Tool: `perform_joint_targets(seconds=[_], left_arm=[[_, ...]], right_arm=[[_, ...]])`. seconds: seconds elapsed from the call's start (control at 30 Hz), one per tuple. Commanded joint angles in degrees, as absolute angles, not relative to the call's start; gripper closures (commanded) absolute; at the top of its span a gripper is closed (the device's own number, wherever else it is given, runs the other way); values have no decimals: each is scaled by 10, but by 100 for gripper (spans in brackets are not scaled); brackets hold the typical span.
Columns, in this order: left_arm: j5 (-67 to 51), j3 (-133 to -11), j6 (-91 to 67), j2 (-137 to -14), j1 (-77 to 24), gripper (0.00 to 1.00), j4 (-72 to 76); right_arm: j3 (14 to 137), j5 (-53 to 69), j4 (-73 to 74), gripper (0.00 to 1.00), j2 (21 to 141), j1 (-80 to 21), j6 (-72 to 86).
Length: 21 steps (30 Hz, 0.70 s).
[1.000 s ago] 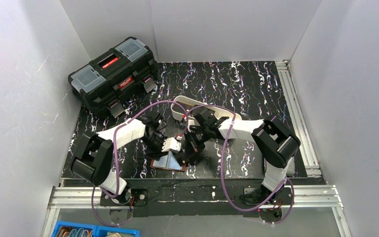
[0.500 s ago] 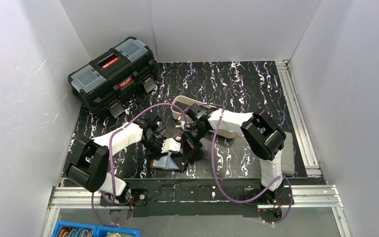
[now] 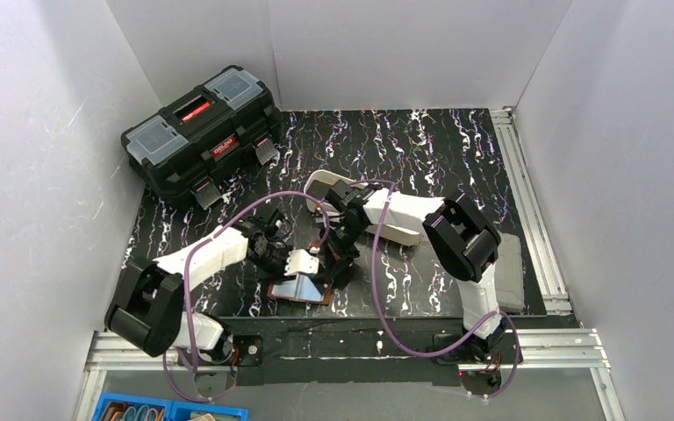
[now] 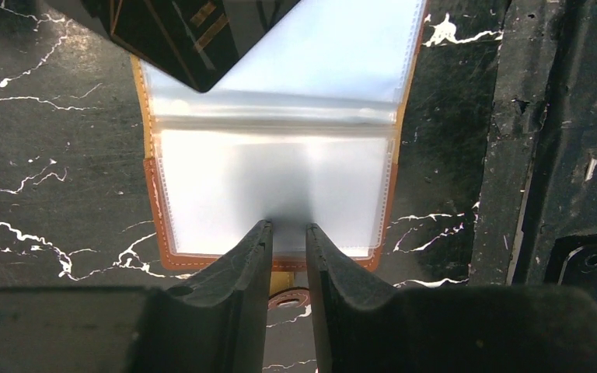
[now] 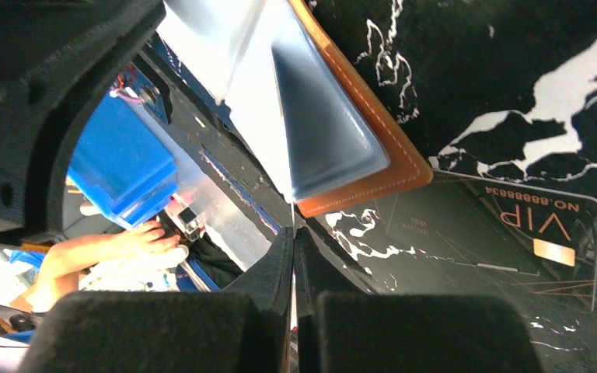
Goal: Put the credit cards into the card holder
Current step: Insert the credit card into the card holder.
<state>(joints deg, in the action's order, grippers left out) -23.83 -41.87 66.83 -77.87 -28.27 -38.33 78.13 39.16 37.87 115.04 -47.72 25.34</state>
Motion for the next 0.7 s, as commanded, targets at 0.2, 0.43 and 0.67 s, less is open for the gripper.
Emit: perform_joint_targets(seconds=[0.2, 0.43, 0.67], left_arm=[[-234, -393, 676, -744, -293, 79, -374], [-235, -383, 674, -733, -299, 79, -368], [-232, -373, 677, -724, -300, 79, -371]], right_arm=[[841, 389, 401, 99, 1187, -495, 277], [845, 404, 394, 99, 1201, -504, 284], [814, 425, 337, 99, 1190, -504, 300]])
